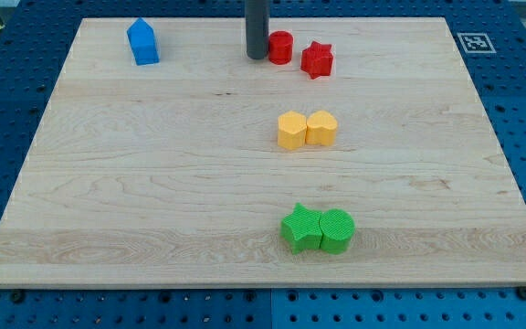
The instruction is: Push the red circle into the red star
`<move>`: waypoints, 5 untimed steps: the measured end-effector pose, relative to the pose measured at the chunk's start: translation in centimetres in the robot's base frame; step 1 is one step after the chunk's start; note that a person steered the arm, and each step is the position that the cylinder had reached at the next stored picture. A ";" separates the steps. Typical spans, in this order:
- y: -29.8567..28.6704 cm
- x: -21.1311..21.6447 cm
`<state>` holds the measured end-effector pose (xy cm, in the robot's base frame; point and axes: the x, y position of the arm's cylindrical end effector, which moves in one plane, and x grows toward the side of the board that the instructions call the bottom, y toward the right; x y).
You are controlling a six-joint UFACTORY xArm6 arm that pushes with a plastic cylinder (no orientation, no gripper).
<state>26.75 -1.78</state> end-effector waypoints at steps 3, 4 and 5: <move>3.7 0.8; 3.7 1.4; 4.5 1.9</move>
